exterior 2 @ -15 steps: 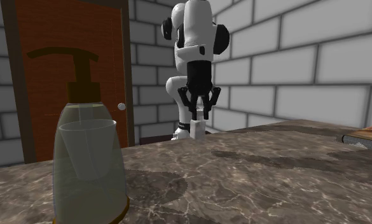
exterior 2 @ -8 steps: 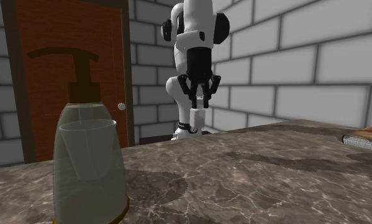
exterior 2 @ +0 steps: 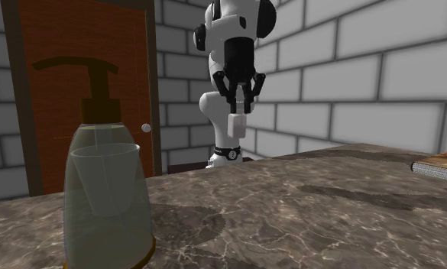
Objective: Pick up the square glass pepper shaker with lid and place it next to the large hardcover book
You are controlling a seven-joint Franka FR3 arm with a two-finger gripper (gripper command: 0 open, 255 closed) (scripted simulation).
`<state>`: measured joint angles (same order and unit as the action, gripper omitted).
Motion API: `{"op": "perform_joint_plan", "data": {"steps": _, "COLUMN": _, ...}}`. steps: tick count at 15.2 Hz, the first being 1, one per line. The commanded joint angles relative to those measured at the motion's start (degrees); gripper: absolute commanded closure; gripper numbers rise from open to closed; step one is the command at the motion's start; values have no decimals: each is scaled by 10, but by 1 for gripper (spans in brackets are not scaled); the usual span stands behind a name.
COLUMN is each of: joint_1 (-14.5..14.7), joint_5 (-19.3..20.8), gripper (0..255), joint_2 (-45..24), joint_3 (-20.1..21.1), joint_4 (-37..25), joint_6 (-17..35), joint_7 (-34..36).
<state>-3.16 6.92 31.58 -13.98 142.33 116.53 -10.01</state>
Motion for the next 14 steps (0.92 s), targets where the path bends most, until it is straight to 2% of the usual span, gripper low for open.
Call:
{"op": "perform_joint_plan", "data": {"steps": 1, "joint_1": 1, "joint_5": -1, "gripper": 255, "joint_2": 3, "joint_3": 2, "joint_4": -13, "joint_6": -17, "joint_7": 1}}
{"op": "perform_joint_plan", "data": {"steps": 8, "joint_1": 2, "joint_5": -5, "gripper": 255, "joint_2": 9, "joint_3": 7, "joint_4": -57, "joint_6": -67, "joint_7": 1}}
{"op": "perform_joint_plan", "data": {"steps": 14, "joint_1": 38, "joint_5": -34, "gripper": 255, "joint_2": -35, "joint_3": 66, "joint_4": -73, "joint_6": -42, "joint_7": 78}}
